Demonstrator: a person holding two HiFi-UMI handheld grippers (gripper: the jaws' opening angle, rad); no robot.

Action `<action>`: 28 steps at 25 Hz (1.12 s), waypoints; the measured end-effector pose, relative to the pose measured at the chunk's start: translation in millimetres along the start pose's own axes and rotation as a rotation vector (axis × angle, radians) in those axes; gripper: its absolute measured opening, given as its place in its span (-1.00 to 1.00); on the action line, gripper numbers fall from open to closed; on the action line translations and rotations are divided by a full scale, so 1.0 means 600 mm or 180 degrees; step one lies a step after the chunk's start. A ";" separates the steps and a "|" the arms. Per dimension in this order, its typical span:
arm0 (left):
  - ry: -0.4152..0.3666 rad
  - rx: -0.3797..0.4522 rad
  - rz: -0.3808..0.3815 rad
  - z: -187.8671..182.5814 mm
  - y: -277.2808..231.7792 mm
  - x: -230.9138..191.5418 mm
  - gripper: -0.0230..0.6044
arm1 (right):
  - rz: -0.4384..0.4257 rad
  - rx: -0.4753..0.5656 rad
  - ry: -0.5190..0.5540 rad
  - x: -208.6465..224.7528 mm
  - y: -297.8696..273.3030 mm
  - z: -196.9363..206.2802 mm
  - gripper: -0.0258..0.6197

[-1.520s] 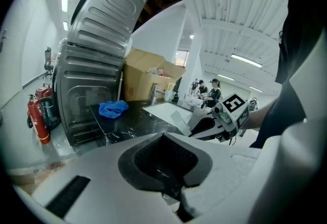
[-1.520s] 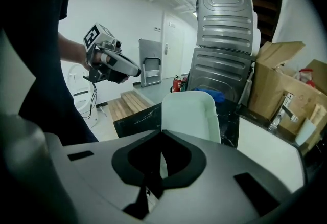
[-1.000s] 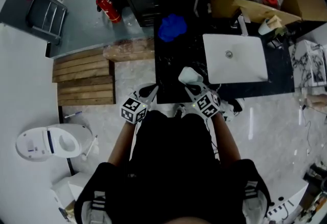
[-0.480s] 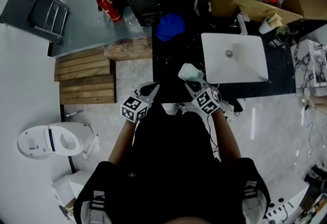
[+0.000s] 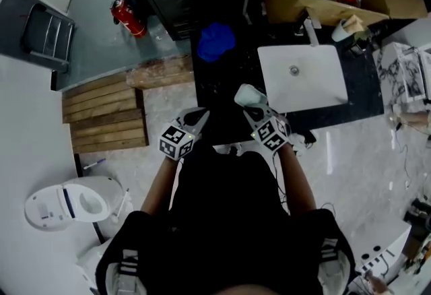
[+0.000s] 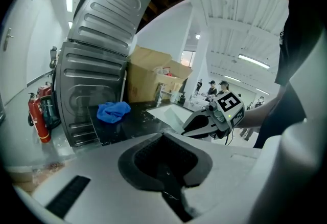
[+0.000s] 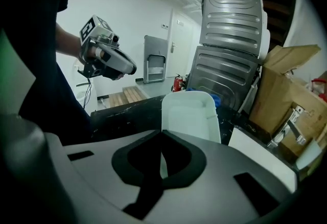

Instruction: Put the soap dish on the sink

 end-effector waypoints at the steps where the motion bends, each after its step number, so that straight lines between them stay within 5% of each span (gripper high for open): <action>1: -0.0005 -0.0013 0.0026 -0.004 -0.001 -0.010 -0.93 | 0.0008 -0.0048 -0.0005 0.002 -0.005 0.000 -0.93; 13: 0.0008 -0.0133 0.0262 -0.017 -0.033 -0.052 -0.93 | 0.0016 -0.0364 0.0019 0.024 -0.042 -0.010 -0.93; 28: 0.0147 -0.0043 0.0059 -0.002 -0.015 -0.083 -0.93 | -0.0064 -0.0750 0.0575 0.027 -0.085 -0.022 -0.93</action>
Point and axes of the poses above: the fingertips, and each gripper's own axes: y backward along the fingers, x to its right, z out of its underside, the point moved 6 cm from there along y, backward along the fingers, and after that the axes turned 9 degrees about -x, right-handed, at the moved point
